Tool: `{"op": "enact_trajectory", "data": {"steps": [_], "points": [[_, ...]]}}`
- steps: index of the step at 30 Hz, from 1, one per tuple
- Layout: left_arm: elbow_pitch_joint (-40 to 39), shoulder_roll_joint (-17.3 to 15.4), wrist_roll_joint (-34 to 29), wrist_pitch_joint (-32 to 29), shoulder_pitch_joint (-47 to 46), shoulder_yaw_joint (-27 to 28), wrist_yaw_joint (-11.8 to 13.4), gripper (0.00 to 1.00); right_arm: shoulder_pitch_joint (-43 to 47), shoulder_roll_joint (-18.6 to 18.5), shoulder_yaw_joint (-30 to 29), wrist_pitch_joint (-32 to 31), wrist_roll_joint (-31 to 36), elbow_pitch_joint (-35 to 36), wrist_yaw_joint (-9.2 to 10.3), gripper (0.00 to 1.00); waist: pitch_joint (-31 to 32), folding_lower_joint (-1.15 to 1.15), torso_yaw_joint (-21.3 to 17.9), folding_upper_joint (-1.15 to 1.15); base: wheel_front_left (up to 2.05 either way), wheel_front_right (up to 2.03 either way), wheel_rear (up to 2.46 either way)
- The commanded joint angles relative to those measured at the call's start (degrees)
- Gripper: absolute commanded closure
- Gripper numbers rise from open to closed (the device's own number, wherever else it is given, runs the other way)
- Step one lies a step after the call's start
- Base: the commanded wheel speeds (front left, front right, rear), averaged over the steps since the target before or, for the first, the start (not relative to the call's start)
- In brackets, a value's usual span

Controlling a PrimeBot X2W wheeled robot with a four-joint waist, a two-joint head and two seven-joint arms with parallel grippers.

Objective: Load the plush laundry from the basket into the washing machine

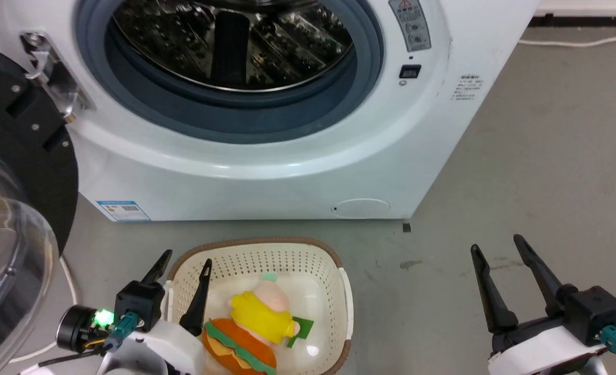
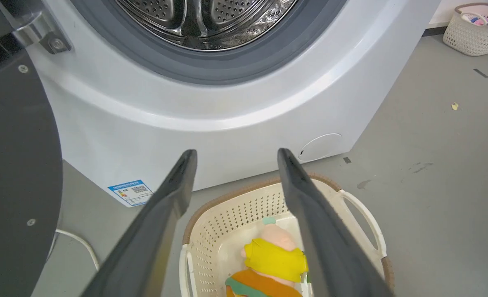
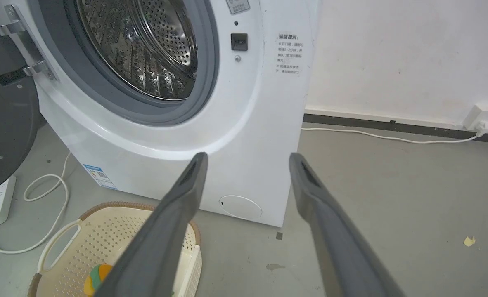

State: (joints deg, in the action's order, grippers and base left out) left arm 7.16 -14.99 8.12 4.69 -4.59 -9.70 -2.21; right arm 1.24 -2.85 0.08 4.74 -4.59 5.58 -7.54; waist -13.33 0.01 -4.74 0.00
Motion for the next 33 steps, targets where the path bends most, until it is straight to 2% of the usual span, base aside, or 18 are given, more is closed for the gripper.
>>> {"op": "enact_trajectory", "data": {"steps": [1,10,27,33], "points": [[1.1,-1.1,1.0,0.7,-1.7,-1.3,-0.3,0.0,0.7,0.0,0.1,0.6,-0.5,0.7,0.02,0.0,-1.5,-0.01,-0.7,0.0,0.0,0.0,0.0],[8.1,-5.3,4.6,1.6,-8.4,-10.9,-0.8,0.0,0.9,0.0,1.0,1.7,-1.6,2.2,0.02,0.0,-7.1,-0.01,-2.2,0.0,0.0,0.0,0.0],[19.7,-13.9,17.7,1.1,-20.4,-28.1,-1.9,0.0,2.2,0.0,3.9,3.8,-3.8,5.6,0.03,0.0,-17.2,-0.01,-6.1,0.0,0.0,0.0,0.0],[23.3,-16.7,23.6,-1.7,-24.0,-33.2,-2.3,0.0,2.8,0.0,4.7,4.5,-4.8,7.0,0.03,0.0,-20.6,-0.01,-7.3,0.0,0.0,0.0,0.0]]}}
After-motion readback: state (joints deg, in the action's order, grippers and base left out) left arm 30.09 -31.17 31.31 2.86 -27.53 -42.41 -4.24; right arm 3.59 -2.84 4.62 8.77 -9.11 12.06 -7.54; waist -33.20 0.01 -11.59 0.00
